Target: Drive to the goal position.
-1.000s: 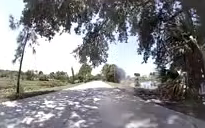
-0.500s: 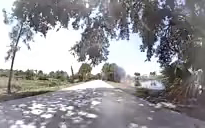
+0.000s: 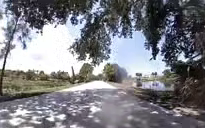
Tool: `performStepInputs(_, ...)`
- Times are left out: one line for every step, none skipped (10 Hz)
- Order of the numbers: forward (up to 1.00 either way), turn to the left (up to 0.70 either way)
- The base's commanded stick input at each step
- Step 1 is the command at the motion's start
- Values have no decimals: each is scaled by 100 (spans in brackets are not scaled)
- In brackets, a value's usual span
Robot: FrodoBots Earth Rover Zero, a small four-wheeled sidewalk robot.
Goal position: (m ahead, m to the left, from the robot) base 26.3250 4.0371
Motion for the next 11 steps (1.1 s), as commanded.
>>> performStepInputs(85, 0)
performStepInputs(85, 0)
performStepInputs(85, 0)
performStepInputs(85, 0)
performStepInputs(85, 0)
performStepInputs(85, 0)
performStepInputs(85, 0)
performStepInputs(85, 0)
performStepInputs(85, 0)
performStepInputs(85, 0)
performStepInputs(85, 0)
